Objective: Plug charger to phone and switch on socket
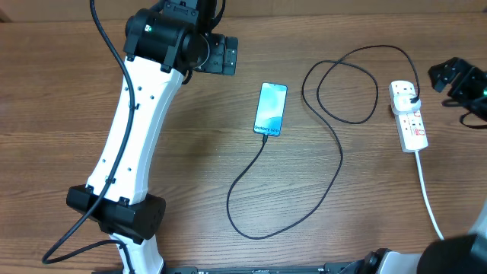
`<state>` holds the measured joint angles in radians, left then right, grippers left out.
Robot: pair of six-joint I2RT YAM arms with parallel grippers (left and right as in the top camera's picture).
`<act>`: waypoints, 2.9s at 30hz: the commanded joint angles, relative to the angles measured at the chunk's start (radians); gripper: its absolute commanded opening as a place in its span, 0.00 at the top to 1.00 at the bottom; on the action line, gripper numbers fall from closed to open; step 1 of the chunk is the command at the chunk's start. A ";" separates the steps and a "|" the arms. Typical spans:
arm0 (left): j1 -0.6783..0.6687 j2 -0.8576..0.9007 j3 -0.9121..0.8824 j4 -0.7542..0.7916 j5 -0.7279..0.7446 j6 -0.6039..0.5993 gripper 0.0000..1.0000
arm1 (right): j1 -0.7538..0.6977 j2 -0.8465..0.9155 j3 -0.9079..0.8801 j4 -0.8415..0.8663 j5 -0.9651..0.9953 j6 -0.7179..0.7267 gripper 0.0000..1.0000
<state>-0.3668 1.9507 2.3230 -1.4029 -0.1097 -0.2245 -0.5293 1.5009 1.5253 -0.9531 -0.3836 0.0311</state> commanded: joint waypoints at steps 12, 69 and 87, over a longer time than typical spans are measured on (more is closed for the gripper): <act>0.000 0.007 -0.003 0.000 -0.013 0.023 0.00 | 0.000 -0.019 0.019 0.000 0.017 0.017 0.00; 0.001 -0.215 -0.156 0.079 -0.080 0.023 0.00 | 0.000 -0.019 0.019 0.000 0.017 0.017 0.00; 0.011 -0.949 -1.147 0.804 -0.163 0.023 0.00 | 0.000 -0.019 0.019 0.000 0.017 0.017 0.00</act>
<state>-0.3664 1.1271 1.2922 -0.6918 -0.2478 -0.2245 -0.5293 1.4803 1.5257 -0.9573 -0.3763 0.0490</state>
